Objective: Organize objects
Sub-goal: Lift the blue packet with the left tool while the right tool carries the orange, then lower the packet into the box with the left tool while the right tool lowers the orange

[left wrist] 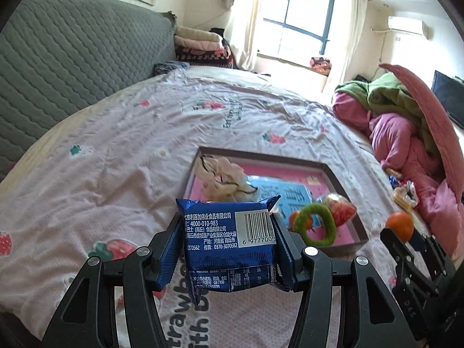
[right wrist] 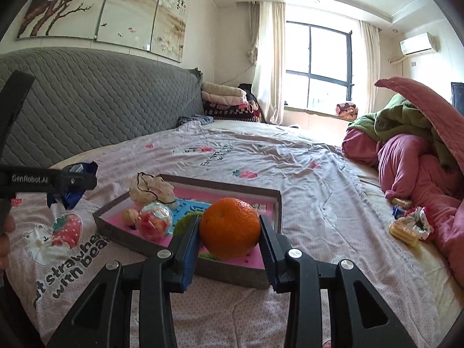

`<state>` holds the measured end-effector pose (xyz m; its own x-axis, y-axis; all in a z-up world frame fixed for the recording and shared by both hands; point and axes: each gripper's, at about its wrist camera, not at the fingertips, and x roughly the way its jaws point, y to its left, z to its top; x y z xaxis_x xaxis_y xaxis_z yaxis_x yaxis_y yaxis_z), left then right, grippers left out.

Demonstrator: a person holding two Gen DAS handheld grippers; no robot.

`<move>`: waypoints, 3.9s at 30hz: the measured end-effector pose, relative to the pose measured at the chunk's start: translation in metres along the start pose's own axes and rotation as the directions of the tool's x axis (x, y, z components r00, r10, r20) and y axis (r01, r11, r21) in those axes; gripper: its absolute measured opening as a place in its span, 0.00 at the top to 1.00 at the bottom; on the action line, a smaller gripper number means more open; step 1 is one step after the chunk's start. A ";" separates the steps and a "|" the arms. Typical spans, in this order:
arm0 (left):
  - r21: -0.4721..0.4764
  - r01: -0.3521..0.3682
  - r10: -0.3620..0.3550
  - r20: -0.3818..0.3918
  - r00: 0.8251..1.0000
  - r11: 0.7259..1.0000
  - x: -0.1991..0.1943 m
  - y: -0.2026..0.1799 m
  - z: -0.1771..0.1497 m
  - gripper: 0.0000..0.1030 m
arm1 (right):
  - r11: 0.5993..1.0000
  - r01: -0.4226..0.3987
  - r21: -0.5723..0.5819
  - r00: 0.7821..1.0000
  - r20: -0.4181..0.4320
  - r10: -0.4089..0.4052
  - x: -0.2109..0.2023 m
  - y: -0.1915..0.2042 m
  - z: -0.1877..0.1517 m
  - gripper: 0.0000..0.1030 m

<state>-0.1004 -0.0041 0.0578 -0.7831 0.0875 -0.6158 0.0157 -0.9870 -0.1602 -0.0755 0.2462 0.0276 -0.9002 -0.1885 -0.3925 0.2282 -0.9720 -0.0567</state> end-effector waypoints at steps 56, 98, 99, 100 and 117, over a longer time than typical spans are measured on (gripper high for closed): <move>0.109 -0.010 0.013 -0.022 1.000 0.994 0.113 0.023 -0.012 0.42 | 0.997 -0.041 -0.072 0.986 -0.166 0.028 0.093 0.020 -0.009 0.62; 0.111 -0.021 0.026 -0.044 0.999 0.994 0.129 0.016 -0.014 0.41 | 0.996 -0.057 0.067 0.952 -0.295 0.075 0.110 0.007 -0.021 0.59; 0.109 -0.021 0.026 -0.043 0.999 0.994 0.128 0.016 -0.014 0.41 | 0.996 -0.058 0.073 0.952 -0.297 0.077 0.110 0.007 -0.021 0.59; 0.107 -0.021 0.026 -0.041 0.999 0.994 0.126 0.016 -0.013 0.41 | 0.995 -0.058 0.078 0.951 -0.298 0.079 0.109 0.006 -0.021 0.59; 0.112 -0.026 0.030 -0.030 0.999 0.993 0.111 0.010 -0.010 0.41 | 0.992 -0.055 0.112 0.946 -0.314 0.088 0.105 0.004 -0.019 0.53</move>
<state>-0.1814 -0.0029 -0.0196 -0.7630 0.0622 -0.6435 -0.0337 -0.9978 -0.0565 -0.1621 0.2250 -0.0315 -0.7148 -0.2195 -0.6639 0.2345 -0.9697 0.0681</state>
